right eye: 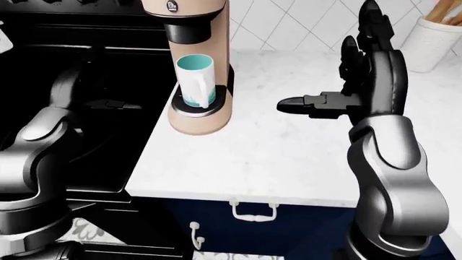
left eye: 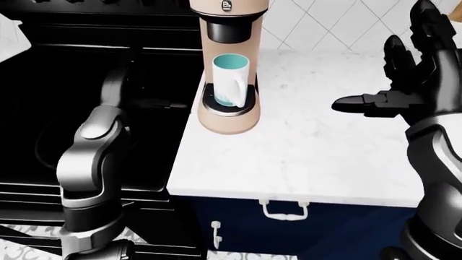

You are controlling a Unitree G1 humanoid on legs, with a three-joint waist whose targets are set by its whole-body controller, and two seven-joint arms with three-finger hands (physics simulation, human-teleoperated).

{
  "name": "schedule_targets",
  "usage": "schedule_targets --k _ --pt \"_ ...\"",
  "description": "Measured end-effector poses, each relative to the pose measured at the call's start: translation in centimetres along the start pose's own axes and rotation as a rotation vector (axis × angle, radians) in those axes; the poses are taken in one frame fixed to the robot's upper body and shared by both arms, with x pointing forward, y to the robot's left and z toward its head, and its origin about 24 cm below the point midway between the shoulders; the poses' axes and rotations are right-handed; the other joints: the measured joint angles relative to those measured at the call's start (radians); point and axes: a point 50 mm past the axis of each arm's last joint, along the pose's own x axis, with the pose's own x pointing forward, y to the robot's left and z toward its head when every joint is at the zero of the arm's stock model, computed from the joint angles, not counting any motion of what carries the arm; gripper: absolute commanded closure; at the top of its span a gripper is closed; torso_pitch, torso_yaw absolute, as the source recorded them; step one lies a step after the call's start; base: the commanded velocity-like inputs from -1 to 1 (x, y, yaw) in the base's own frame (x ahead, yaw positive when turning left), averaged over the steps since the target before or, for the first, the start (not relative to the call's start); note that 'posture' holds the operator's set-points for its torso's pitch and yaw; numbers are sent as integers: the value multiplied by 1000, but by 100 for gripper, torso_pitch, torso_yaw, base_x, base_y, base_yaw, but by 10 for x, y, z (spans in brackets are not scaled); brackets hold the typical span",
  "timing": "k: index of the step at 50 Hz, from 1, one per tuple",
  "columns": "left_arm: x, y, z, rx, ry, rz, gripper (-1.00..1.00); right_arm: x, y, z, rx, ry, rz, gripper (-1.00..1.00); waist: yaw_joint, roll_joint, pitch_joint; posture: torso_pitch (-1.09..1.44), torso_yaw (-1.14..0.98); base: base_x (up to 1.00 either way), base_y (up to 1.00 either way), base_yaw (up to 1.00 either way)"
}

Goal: Pick the mug from under the coffee machine dispenser and place it on the counter.

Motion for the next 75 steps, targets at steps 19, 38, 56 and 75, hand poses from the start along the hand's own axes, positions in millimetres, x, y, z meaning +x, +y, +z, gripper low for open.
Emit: schedule_targets --k 19,38,56,75 --pt "2 -11 -12 11 14 -17 -100 1 -1 2 2 -6 -3 -100 0 -4 -1 0 0 0 0 0" --pt "-9 -30 10 8 -41 -51 -65 1 -2 5 3 -9 -6 -100 0 -5 1 0 0 0 0 0" --pt "-7 -44 3 -5 -18 -93 -70 0 -3 5 -2 -14 -4 -100 2 -10 3 0 0 0 0 0" --pt "1 -54 -3 -18 -2 -108 -59 1 -5 7 -3 -18 -7 -100 2 -14 1 0 0 0 0 0"
